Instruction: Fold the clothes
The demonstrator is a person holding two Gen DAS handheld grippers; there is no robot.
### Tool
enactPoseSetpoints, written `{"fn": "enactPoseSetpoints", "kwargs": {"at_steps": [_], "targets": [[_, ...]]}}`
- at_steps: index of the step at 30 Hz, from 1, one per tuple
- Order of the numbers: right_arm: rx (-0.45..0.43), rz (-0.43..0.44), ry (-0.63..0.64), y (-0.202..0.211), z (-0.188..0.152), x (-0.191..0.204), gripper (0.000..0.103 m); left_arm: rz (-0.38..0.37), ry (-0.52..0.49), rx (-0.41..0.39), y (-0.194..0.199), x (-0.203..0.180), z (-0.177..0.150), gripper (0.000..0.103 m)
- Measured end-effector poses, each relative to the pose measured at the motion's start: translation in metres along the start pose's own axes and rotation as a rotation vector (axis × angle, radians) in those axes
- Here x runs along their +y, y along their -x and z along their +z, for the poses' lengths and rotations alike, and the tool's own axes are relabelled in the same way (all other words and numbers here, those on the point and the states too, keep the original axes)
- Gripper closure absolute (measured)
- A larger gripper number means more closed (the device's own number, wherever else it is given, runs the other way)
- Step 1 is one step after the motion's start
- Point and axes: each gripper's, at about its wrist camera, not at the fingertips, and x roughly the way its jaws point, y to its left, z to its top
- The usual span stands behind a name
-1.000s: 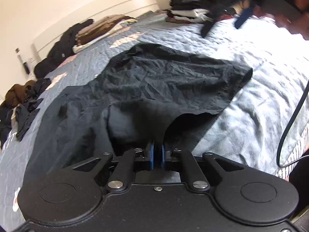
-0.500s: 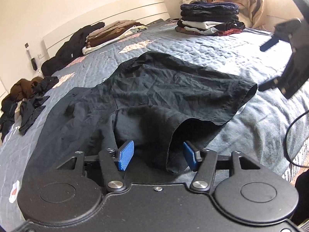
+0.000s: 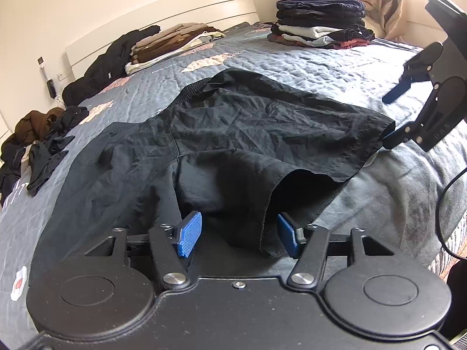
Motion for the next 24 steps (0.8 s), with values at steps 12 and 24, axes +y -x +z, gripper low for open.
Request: {"fn": "enactPoseSetpoints", "kwargs": {"at_steps": [12, 24], "targets": [[-0.011, 0.038, -0.056, -0.007, 0.002, -0.004, 0.098, -0.023, 0.022, 0.017, -0.007, -0.001, -0.001, 0.047], [-0.089, -0.033, -0.123, 0.039, 0.007, -0.022, 0.102, -0.112, 0.115, 0.013, 0.011, 0.001, -0.006, 0.100]]}}
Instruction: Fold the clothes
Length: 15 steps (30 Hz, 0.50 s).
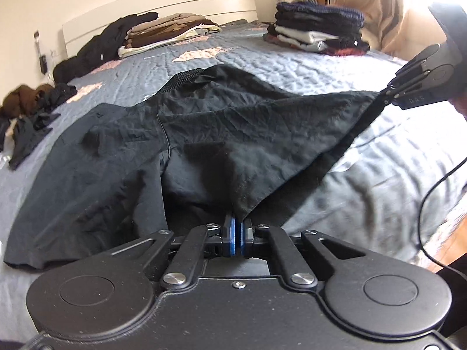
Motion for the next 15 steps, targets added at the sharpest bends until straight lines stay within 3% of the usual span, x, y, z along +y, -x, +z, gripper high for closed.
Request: {"fn": "enactPoseSetpoints", "kwargs": {"at_steps": [1, 4, 8, 9, 10, 11, 12, 13, 15], "targets": [[-0.013, -0.011, 0.002, 0.006, 0.001, -0.001, 0.102, -0.010, 0.002, 0.002, 0.000, -0.001, 0.000, 0.100], [0.089, -0.016, 0.069, -0.004, -0.003, 0.006, 0.102, -0.022, -0.023, 0.073, -0.014, -0.006, -0.007, 0.100], [0.231, -0.015, 0.117, -0.033, -0.018, 0.018, 0.097, -0.014, -0.105, 0.078, -0.010, -0.016, -0.014, 0.094], [0.228, -0.010, 0.090, -0.031, -0.017, 0.015, 0.091, -0.034, -0.103, 0.082, -0.006, -0.015, -0.013, 0.078], [0.217, 0.008, 0.045, -0.025, -0.015, 0.008, 0.085, -0.057, -0.088, 0.079, 0.000, -0.012, -0.013, 0.056], [0.205, 0.026, 0.001, -0.019, -0.012, 0.002, 0.068, -0.080, -0.071, 0.074, 0.007, -0.007, -0.013, 0.046], [0.165, 0.046, -0.046, -0.010, -0.010, -0.005, 0.050, -0.104, -0.053, 0.069, 0.013, -0.003, -0.014, 0.040], [0.123, 0.066, -0.091, -0.001, -0.008, -0.011, 0.044, -0.128, -0.036, 0.064, 0.020, 0.002, -0.014, 0.040], [0.044, 0.114, -0.168, 0.015, -0.003, -0.019, 0.033, -0.107, 0.017, 0.052, 0.026, 0.020, -0.013, 0.041]]}}
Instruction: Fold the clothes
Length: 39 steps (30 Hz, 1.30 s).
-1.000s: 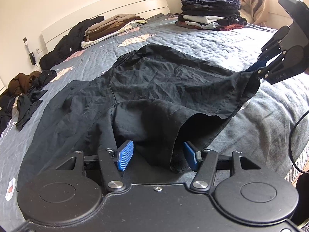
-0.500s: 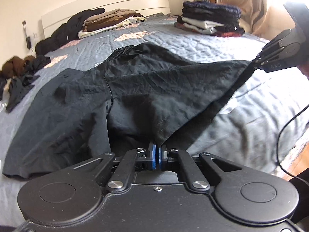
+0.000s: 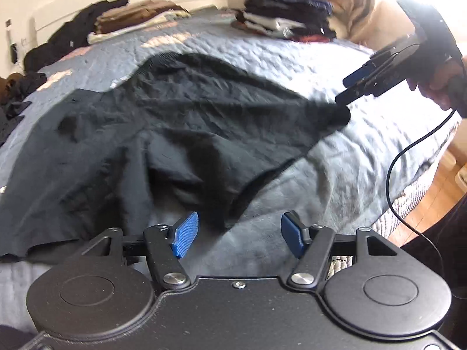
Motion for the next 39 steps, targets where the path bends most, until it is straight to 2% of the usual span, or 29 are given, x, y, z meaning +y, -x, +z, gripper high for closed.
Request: {"fn": "enactPoseSetpoints", "kwargs": {"at_steps": [4, 7, 9, 11, 13, 16, 20, 24, 25, 28, 31, 35, 39], "targets": [[-0.131, 0.125, -0.060, 0.019, 0.015, 0.008, 0.029, 0.053, 0.110, -0.030, 0.016, 0.037, 0.002, 0.041], [-0.198, 0.192, -0.087, 0.016, 0.030, 0.024, 0.025, 0.093, 0.193, -0.052, 0.028, 0.064, 0.004, 0.041], [-0.224, 0.259, -0.152, 0.004, 0.040, 0.035, 0.023, 0.119, 0.248, -0.067, 0.036, 0.083, 0.005, 0.041], [-0.199, 0.337, -0.220, -0.017, 0.050, 0.046, 0.023, 0.142, 0.351, -0.082, 0.036, 0.107, 0.004, 0.041], [-0.171, 0.377, -0.237, -0.035, 0.057, 0.063, 0.022, 0.181, 0.431, -0.092, 0.037, 0.128, 0.002, 0.041], [-0.111, 0.414, -0.211, -0.059, 0.062, 0.089, 0.022, 0.230, 0.483, -0.085, 0.038, 0.154, 0.002, 0.041], [-0.003, 0.454, -0.147, -0.086, 0.062, 0.122, 0.022, 0.271, 0.494, -0.080, 0.044, 0.189, 0.004, 0.041], [0.159, 0.413, -0.065, -0.114, 0.052, 0.144, 0.022, 0.286, 0.530, -0.060, 0.054, 0.230, 0.000, 0.041], [0.177, 0.402, -0.047, -0.117, 0.050, 0.148, 0.022, 0.288, 0.541, -0.053, 0.056, 0.240, -0.001, 0.041], [0.186, 0.450, -0.003, -0.107, 0.053, 0.155, 0.022, 0.246, 0.595, -0.010, 0.051, 0.270, -0.012, 0.041], [0.133, 0.523, 0.018, -0.086, 0.061, 0.155, 0.022, 0.191, 0.640, 0.036, 0.042, 0.293, -0.023, 0.041], [0.080, 0.528, -0.012, -0.077, 0.067, 0.149, 0.022, 0.090, 0.697, 0.074, 0.027, 0.305, -0.032, 0.040], [0.048, 0.502, -0.081, -0.078, 0.070, 0.138, 0.022, 0.069, 0.726, 0.085, 0.017, 0.308, -0.034, 0.041]]}}
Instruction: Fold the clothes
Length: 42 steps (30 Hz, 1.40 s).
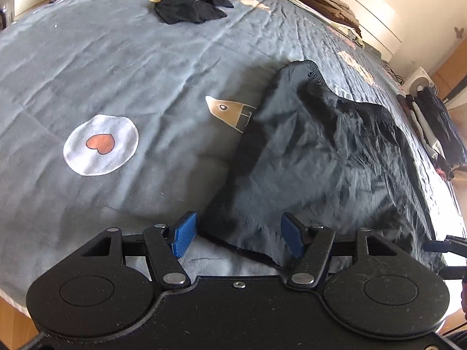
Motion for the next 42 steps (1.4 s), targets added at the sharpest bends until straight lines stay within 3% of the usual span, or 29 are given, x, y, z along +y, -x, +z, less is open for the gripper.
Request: {"fn": "enactPoseSetpoints", "kwargs": {"at_steps": [4, 9, 11, 12, 15, 20, 24, 31, 42], "targets": [[-0.027, -0.011, -0.024, 0.004, 0.003, -0.008, 0.021, 0.046, -0.015, 0.016, -0.006, -0.005, 0.000, 0.041], [-0.048, -0.010, -0.019, 0.004, 0.010, -0.010, 0.021, 0.032, -0.007, 0.003, -0.007, -0.005, 0.000, 0.044], [-0.056, -0.012, -0.021, 0.004, 0.011, -0.010, 0.021, 0.023, -0.021, 0.011, -0.009, -0.009, 0.000, 0.067], [-0.058, -0.014, -0.022, 0.004, 0.012, -0.010, 0.021, 0.015, -0.027, 0.011, -0.009, -0.011, 0.000, 0.085], [-0.071, -0.018, -0.029, 0.006, 0.013, -0.011, 0.021, -0.002, -0.036, 0.004, -0.010, -0.016, -0.002, 0.094], [-0.092, -0.024, -0.042, 0.013, 0.014, -0.015, 0.021, -0.017, -0.046, -0.052, 0.004, -0.027, -0.005, 0.096], [-0.108, -0.028, -0.051, 0.019, 0.016, -0.020, 0.021, -0.045, -0.116, -0.092, 0.024, -0.053, 0.000, 0.096], [-0.178, -0.047, -0.084, 0.048, 0.020, -0.033, 0.021, -0.143, -0.287, -0.156, 0.045, -0.129, 0.014, 0.096], [-0.205, -0.141, -0.155, 0.109, 0.013, -0.069, 0.017, -0.318, -0.518, -0.143, 0.029, -0.250, 0.006, 0.096]]}}
